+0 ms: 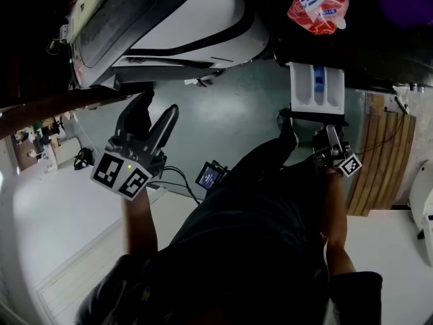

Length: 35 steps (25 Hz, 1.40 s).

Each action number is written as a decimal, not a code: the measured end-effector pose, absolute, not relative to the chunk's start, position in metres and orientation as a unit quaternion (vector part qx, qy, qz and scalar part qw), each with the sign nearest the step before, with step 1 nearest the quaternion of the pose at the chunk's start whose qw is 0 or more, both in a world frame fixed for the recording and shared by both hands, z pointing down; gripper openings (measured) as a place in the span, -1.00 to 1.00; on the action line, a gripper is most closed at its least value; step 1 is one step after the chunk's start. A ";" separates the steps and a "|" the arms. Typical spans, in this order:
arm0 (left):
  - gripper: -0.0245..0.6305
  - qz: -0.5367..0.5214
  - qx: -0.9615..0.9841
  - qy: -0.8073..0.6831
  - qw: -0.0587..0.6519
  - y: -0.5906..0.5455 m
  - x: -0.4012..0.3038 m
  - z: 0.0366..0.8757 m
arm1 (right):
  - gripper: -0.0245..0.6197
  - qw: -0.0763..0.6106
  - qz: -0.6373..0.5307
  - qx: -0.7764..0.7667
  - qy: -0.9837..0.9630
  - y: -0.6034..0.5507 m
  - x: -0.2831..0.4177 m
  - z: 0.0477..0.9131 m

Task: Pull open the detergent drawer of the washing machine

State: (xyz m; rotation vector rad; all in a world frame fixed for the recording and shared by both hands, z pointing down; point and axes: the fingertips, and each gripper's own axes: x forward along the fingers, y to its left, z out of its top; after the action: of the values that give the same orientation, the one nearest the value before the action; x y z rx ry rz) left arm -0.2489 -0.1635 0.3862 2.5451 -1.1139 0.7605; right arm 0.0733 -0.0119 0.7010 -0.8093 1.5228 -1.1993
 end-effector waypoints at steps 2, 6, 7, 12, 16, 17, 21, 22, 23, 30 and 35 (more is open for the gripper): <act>0.03 0.256 0.878 -0.383 0.131 -0.165 -0.246 0.385 | -0.36 0.486 -0.505 -0.337 0.629 -0.012 0.072 0.703; 0.03 0.243 0.882 -0.383 0.131 -0.169 -0.238 0.380 | -0.36 0.460 -0.524 -0.339 0.631 -0.010 0.073 0.703; 0.03 0.239 0.882 -0.384 0.131 -0.169 -0.236 0.378 | -0.36 0.453 -0.530 -0.339 0.632 -0.010 0.074 0.703; 0.03 0.217 0.884 -0.393 0.130 -0.171 -0.228 0.366 | -0.36 0.417 -0.553 -0.351 0.630 -0.004 0.091 0.700; 0.03 0.197 0.885 -0.403 0.128 -0.170 -0.223 0.353 | -0.36 0.375 -0.569 -0.359 0.638 0.003 0.105 0.693; 0.03 0.192 0.884 -0.406 0.128 -0.169 -0.221 0.351 | -0.36 0.367 -0.569 -0.361 0.641 0.004 0.111 0.690; 0.03 0.173 0.883 -0.417 0.128 -0.164 -0.215 0.342 | -0.36 0.340 -0.561 -0.366 0.660 0.003 0.137 0.670; 0.03 0.168 0.883 -0.419 0.128 -0.161 -0.213 0.340 | -0.36 0.331 -0.558 -0.367 0.666 0.002 0.144 0.664; 0.03 0.163 0.883 -0.420 0.128 -0.159 -0.210 0.337 | -0.36 0.322 -0.554 -0.368 0.674 0.001 0.151 0.657; 0.03 0.126 0.881 -0.441 0.117 -0.150 -0.199 0.318 | -0.36 0.248 -0.495 -0.355 0.753 -0.017 0.186 0.581; 0.03 0.109 0.883 -0.445 0.104 -0.143 -0.178 0.306 | -0.36 0.191 -0.415 -0.360 0.814 -0.037 0.216 0.506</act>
State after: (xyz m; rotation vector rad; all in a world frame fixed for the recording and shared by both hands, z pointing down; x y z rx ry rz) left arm -0.1783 -0.1426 0.3056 2.6043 -1.3125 0.3205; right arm 0.2159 -0.0370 0.5058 -1.0106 2.2859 -1.1649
